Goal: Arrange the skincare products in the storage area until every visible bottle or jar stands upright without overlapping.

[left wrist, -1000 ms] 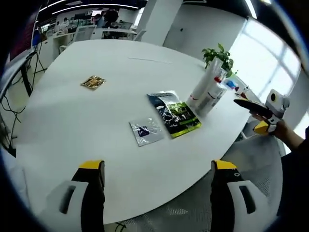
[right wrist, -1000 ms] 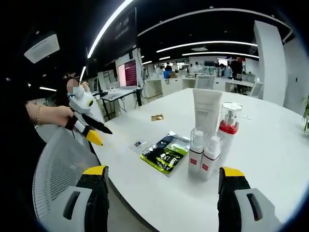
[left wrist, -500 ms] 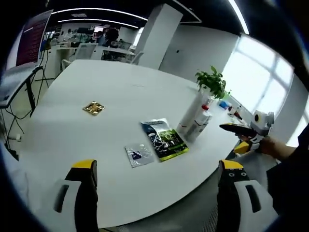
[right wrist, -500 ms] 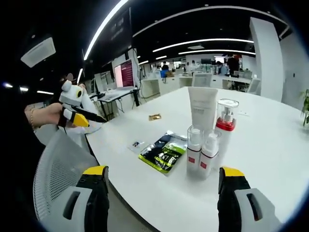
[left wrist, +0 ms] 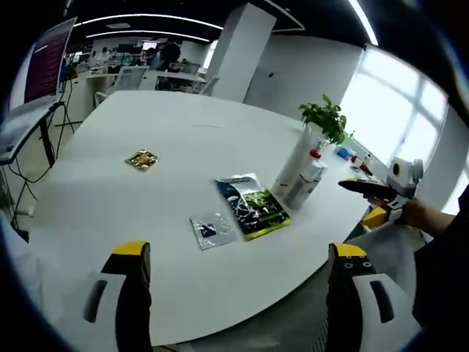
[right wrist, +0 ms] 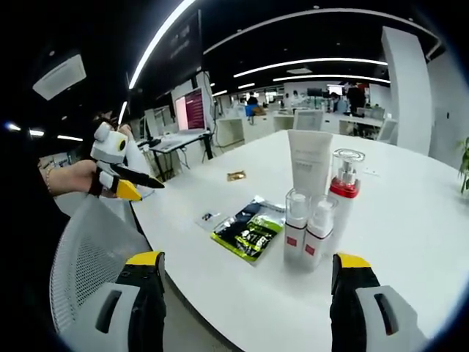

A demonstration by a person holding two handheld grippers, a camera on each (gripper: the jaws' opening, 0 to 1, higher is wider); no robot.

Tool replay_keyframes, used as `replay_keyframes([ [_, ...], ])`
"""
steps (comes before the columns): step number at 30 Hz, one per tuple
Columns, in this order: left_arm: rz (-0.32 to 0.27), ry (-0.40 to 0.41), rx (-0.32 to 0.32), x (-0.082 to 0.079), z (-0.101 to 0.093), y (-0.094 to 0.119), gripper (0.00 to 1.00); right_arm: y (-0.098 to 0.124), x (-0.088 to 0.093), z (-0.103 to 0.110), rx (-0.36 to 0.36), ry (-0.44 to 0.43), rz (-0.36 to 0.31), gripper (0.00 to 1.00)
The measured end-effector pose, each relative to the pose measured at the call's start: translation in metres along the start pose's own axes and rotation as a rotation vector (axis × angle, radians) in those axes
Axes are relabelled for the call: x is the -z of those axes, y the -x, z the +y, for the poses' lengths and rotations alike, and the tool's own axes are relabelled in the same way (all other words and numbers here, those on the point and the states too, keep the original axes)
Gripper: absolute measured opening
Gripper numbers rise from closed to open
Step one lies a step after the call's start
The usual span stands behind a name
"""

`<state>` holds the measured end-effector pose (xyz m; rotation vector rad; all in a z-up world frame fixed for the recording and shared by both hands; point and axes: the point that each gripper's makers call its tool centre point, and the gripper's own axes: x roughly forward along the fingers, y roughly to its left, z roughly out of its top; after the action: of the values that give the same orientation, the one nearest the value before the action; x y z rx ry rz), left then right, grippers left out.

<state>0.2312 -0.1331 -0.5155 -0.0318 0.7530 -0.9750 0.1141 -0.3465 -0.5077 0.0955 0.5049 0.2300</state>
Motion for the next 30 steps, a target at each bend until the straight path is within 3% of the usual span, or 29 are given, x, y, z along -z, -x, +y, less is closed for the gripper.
replay_keyframes([
  [14,0.033,0.043,-0.010,0.005,0.012,-0.011,0.94,0.000,0.001,-0.001,0.003,-0.013,0.001,0.99],
  [25,0.104,0.107,-0.056,0.008,0.029,-0.031,0.89,0.001,0.002,-0.003,0.010,-0.016,0.002,0.99],
  [30,0.186,0.128,-0.107,0.012,0.050,-0.044,0.88,0.000,0.002,-0.003,0.009,-0.014,0.004,0.99],
])
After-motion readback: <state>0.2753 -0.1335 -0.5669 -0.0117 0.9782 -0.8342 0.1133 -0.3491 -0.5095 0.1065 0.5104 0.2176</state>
